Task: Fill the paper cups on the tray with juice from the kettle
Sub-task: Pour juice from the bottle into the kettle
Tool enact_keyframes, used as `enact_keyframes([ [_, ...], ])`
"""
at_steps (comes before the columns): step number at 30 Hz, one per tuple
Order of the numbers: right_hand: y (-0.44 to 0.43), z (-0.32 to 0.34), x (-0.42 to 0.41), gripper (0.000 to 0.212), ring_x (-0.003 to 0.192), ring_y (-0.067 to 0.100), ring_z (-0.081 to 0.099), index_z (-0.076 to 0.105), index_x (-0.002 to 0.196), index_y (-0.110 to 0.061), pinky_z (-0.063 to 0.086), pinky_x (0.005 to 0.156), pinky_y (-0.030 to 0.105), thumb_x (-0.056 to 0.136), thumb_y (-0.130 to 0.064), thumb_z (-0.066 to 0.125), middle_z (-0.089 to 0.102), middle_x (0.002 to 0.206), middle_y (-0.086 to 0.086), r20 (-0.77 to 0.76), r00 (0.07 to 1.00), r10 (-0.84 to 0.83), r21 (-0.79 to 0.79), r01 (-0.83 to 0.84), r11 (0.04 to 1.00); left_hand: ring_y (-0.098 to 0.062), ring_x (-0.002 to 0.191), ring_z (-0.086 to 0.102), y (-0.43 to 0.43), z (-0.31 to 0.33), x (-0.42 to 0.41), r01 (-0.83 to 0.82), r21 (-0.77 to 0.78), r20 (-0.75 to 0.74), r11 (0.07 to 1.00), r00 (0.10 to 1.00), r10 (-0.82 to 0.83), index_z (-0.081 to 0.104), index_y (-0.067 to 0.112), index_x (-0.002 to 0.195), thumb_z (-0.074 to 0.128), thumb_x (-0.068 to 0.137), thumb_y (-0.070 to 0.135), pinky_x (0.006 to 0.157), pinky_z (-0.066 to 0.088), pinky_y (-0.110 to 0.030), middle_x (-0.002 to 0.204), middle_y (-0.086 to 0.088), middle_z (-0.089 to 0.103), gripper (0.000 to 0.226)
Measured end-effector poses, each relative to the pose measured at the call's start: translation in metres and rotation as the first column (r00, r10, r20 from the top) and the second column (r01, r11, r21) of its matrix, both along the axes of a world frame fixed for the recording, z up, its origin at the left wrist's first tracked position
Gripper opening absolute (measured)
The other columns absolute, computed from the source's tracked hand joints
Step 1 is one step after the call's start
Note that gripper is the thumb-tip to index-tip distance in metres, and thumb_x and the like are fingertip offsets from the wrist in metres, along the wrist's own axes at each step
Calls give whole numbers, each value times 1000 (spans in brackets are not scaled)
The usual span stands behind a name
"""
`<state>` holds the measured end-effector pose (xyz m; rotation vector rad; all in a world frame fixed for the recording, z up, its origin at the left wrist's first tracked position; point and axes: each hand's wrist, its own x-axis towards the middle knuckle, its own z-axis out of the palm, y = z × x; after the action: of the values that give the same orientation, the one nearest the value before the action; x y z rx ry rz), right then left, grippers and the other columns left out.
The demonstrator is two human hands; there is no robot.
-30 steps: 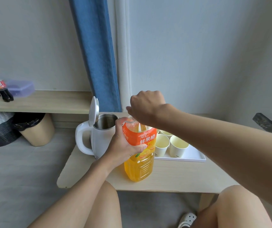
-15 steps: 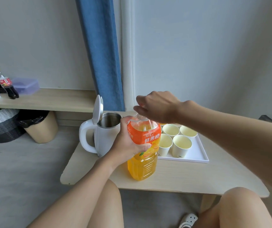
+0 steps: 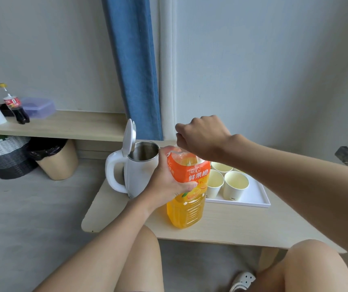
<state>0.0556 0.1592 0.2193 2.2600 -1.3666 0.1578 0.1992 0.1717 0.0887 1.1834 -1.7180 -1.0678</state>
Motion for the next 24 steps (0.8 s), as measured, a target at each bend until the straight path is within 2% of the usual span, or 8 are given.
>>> enact_keyframes([
  [5, 1, -3, 17, 39, 48, 17, 34, 37, 63, -14, 21, 46, 24, 100, -26, 41, 39, 59, 2, 134, 967, -219, 50, 214, 976, -9, 120, 57, 5, -1, -4, -44, -53, 25, 998, 999, 46, 20, 60, 126, 93, 74, 25, 100, 57, -39, 125, 29, 47, 96],
  [8, 5, -6, 18, 37, 50, 17, 35, 41, 67, -15, 23, 47, 25, 101, -31, 40, 39, 61, 1, 137, 957, -254, 92, 243, 966, -9, 120, 59, 12, -2, -8, -102, -73, 3, 992, 995, 102, 22, 66, 122, 93, 65, 36, 99, 57, -48, 127, 24, 52, 96],
  [12, 14, -6, 20, 32, 64, 23, 47, 45, 90, -13, 28, 52, 28, 103, -41, 35, 44, 70, 2, 104, 964, -245, 145, 229, 963, -11, 124, 57, 20, 2, -9, -117, -79, 6, 990, 993, 118, 17, 72, 121, 93, 69, 38, 103, 56, -47, 134, 18, 50, 98],
  [15, 19, 2, 21, 31, 58, 20, 44, 43, 79, -14, 28, 51, 27, 101, -35, 43, 42, 67, 1, 220, 936, -276, 225, 226, 948, -10, 134, 51, 28, 6, -7, -104, -69, -33, 992, 994, 102, 3, 71, 137, 95, 69, 40, 112, 49, -44, 149, 15, 44, 119],
  [18, 22, 15, 24, 33, 56, 20, 41, 39, 69, -16, 25, 48, 28, 97, -30, 48, 45, 69, 3, 274, 912, -306, 253, 238, 938, -8, 137, 50, 32, 6, -1, -116, -61, -120, 991, 987, 108, -7, 67, 145, 96, 67, 43, 115, 45, -42, 150, 16, 42, 131],
  [20, 24, 31, 27, 27, 66, 25, 46, 46, 78, -13, 29, 51, 29, 98, -30, 48, 49, 77, 5, 305, 907, -290, 230, 225, 947, -9, 138, 49, 32, 10, 3, -131, -52, -163, 990, 979, 121, -2, 59, 151, 94, 64, 50, 114, 46, -46, 148, 18, 42, 130],
  [22, 23, 52, 29, 25, 75, 29, 47, 47, 85, -13, 32, 58, 31, 99, -33, 47, 48, 83, 6, 342, 902, -264, 199, 205, 958, -11, 135, 54, 26, 14, 4, -113, -57, -180, 992, 978, 101, 16, 53, 149, 95, 61, 55, 109, 50, -51, 145, 18, 50, 118],
  [24, 20, 73, 32, 25, 77, 31, 46, 44, 85, -14, 33, 63, 33, 99, -35, 45, 47, 85, 7, 371, 897, -243, 164, 194, 967, 3, 122, 59, 21, 24, 3, -105, -63, -161, 992, 982, 94, 28, 45, 145, 94, 62, 46, 101, 55, -37, 132, 23, 57, 106],
])
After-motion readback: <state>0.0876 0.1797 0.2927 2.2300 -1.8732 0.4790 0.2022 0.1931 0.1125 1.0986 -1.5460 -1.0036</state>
